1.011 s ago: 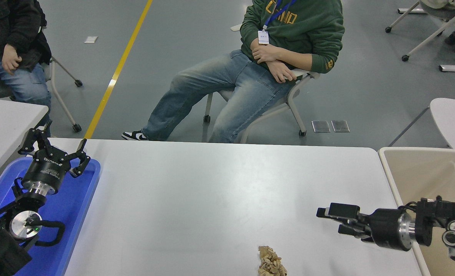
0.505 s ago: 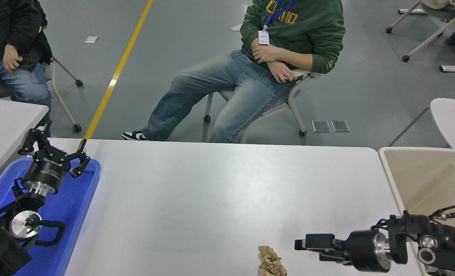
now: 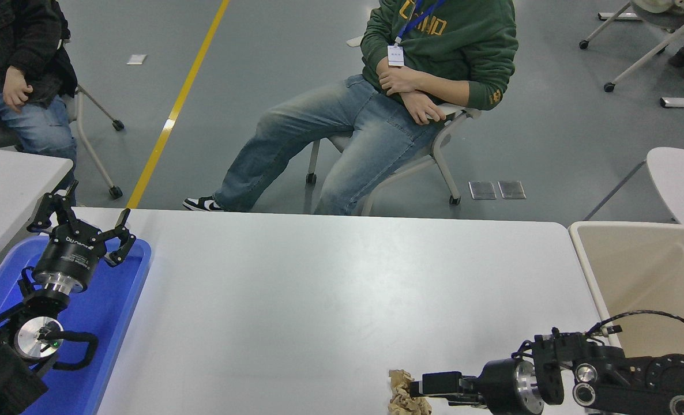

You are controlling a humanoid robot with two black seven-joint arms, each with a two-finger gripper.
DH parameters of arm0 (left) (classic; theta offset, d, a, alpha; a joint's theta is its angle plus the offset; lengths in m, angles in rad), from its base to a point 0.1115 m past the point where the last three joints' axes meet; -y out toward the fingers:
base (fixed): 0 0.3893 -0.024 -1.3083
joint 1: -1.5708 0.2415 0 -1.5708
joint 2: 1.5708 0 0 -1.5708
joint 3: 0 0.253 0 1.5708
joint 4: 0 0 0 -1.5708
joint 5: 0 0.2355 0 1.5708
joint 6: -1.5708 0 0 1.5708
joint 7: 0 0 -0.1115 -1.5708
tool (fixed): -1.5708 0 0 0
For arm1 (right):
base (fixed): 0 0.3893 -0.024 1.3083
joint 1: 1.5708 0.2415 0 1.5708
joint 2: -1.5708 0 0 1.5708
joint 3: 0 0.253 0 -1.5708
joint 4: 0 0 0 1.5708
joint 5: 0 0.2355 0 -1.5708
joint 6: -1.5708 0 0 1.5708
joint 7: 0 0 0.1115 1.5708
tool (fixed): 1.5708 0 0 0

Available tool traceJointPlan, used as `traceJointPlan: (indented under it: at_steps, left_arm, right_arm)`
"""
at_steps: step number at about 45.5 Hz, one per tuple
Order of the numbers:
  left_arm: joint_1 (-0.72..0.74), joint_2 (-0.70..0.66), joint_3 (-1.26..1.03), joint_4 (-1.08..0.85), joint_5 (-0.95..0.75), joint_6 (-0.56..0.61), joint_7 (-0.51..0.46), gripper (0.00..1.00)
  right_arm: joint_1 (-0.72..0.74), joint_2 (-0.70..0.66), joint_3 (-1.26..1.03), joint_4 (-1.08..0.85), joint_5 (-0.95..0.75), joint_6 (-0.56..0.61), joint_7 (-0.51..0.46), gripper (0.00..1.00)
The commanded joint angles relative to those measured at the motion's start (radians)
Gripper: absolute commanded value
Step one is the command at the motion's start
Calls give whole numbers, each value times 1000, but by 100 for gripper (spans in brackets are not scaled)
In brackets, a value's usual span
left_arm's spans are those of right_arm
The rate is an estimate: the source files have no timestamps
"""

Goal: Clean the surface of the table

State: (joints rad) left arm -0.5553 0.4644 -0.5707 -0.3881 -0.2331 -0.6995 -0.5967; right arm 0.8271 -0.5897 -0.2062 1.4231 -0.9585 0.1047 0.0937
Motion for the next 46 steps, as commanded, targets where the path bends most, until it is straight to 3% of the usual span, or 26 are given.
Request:
traceJointPlan:
  at_steps: [1, 16, 24, 38, 43, 46]
  left_arm:
    - [0, 0, 0, 0, 0, 0, 0, 100]
    - [0, 0, 0, 0, 0, 0, 0, 100]
    - [0, -1, 0, 0, 0, 0, 0, 100]
    - [0, 0, 0, 0, 0, 0, 0, 100]
    - [0, 0, 0, 0, 0, 0, 0, 100]
    - [0, -1, 0, 0, 0, 0, 0, 100]
  right_arm:
    - [-8, 48, -4, -52, -17, 0, -3, 100]
    - [-25, 80, -5, -70, -55, 0, -2, 99]
    - [-28, 99, -5, -70, -111, 0, -2, 90]
    - [-28, 122, -7, -90, -134, 0, -2, 86]
    - [-26, 126, -7, -90, -169, -4, -3, 70]
    - [-23, 123, -9, -90, -170, 3, -3, 47]
